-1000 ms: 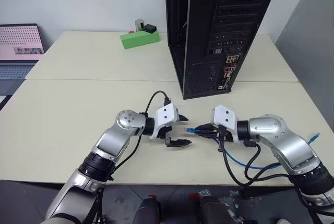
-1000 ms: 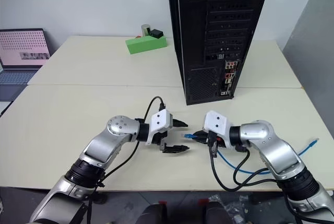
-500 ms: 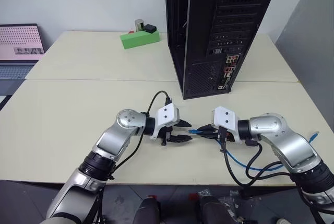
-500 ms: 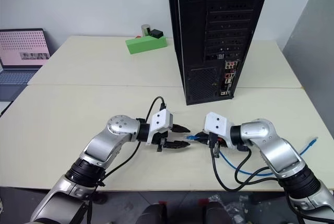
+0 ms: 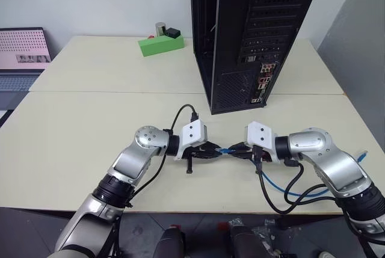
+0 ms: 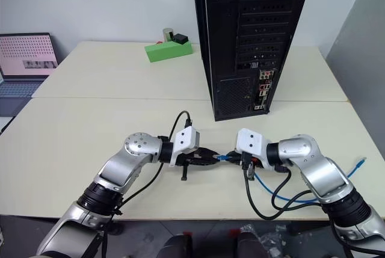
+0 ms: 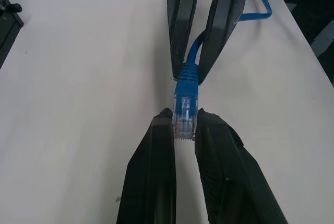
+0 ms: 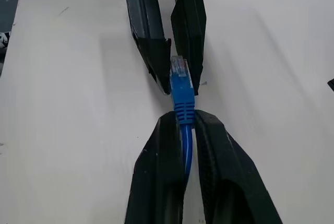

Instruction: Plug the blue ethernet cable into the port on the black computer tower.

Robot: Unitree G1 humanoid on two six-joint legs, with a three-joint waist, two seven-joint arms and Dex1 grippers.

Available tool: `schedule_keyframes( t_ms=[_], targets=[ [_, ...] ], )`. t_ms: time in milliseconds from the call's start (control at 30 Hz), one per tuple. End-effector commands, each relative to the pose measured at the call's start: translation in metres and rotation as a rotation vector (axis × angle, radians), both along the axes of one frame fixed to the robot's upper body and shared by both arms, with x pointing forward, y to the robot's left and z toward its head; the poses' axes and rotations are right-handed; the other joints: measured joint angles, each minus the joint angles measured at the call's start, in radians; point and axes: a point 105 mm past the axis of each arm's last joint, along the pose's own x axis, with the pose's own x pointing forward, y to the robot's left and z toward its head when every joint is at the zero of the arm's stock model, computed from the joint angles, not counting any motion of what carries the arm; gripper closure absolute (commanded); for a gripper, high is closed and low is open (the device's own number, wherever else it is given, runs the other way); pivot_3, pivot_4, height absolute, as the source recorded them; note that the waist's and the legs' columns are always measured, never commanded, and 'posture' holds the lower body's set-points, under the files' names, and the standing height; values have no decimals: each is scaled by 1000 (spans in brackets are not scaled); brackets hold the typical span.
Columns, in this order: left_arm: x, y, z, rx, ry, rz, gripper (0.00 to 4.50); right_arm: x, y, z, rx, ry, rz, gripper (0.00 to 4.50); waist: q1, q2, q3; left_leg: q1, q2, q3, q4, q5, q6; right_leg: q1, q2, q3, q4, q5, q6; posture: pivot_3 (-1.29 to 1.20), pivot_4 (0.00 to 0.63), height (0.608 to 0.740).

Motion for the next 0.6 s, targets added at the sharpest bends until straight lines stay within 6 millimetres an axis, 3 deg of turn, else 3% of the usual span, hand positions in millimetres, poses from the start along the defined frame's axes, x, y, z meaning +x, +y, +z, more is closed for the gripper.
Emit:
schedule_keyframes(
  t_ms=[33,233,400,600],
  targets=[
    [-4,1,9,-33,-58,-27,4208,0,-7,16,-21,-46,36,3032,1,0,0,0,0,0,0,0,0,0,0,0,0,0,0,0,150,740],
    [-18,8,8,-72,-130,-47,4208,0,-38,25,-23,25,-18,1831,0,0,0,0,0,0,0,0,0,0,0,0,0,0,0,0,150,740],
    [-18,15,8,-76,-359,-17,4208,-6,-41,29,136,177,-79,637,2,0,0,0,0,0,0,0,0,0,0,0,0,0,0,0,150,740],
    [-15,22,8,-73,-732,-32,4208,-10,-22,26,336,357,-123,605,2,0,0,0,0,0,0,0,0,0,0,1,0,0,0,0,150,740]
  ],
)
